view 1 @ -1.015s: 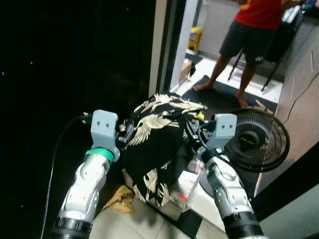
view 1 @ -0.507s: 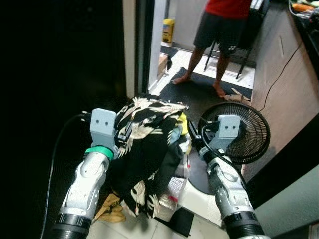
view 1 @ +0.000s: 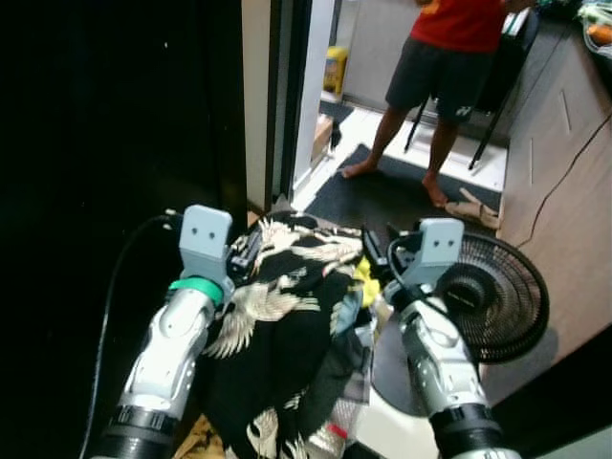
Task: Clothes washing
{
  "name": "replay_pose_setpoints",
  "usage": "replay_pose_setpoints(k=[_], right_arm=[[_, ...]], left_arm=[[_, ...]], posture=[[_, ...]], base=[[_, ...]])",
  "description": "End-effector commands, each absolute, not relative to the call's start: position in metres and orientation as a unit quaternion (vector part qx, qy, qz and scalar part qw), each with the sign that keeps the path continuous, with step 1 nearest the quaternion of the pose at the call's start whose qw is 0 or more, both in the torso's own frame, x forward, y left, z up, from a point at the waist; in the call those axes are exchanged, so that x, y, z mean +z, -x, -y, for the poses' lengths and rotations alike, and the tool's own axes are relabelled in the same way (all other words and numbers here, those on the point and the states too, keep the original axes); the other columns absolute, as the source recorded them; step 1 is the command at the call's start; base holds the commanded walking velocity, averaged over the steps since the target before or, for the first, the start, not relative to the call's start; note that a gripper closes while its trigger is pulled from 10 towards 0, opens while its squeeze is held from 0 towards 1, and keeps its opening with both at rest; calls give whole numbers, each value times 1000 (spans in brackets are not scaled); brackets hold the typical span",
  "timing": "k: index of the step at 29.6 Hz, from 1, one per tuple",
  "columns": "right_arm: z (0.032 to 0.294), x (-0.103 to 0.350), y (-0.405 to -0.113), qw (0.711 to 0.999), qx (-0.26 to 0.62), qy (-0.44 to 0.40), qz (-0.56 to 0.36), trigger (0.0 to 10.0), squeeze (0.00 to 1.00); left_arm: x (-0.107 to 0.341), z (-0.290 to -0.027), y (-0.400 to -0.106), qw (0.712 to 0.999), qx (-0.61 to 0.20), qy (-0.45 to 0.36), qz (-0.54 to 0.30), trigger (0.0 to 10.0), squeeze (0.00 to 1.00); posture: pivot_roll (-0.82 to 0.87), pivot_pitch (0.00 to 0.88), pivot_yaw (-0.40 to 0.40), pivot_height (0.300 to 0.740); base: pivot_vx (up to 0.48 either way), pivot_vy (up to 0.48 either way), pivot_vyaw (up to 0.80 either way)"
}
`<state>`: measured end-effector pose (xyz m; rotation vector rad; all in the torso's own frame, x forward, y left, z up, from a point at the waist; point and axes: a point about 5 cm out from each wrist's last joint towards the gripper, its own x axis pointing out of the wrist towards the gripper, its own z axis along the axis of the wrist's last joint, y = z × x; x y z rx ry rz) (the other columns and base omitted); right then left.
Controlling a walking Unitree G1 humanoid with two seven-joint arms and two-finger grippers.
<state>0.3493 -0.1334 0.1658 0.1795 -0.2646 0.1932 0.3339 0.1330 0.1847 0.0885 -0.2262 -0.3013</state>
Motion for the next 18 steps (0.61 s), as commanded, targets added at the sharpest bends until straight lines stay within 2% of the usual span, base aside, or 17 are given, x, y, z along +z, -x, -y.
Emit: replay_pose_setpoints(k=[1,3,14,17,18], right_arm=[[138,159,-348,985,88,-86,122,10000,0],[140,159,-348,985,88,-83,122,10000,0],[141,158,-347,985,90,-80,123,10000,0],[142,156,-347,985,91,-78,122,10000,0],[142,154,-347,985,92,-77,120,10000,0]], left_arm=[[172,-123,-329,976,-193,-46,87,10000,0],[167,-115,-323,968,-236,-48,79,10000,0],[163,-99,-316,958,-271,-57,76,10000,0],[159,-96,-314,955,-278,-75,73,10000,0],[149,-98,-316,958,-256,-115,61,10000,0]], posture=[[-2,45,-4,740],[-2,45,-4,740],[-8,45,-1,740],[-8,45,-1,740],[-7,43,1,740]], base=[[0,0,0],[0,0,0],[0,0,0],[0,0,0],[0,0,0]])
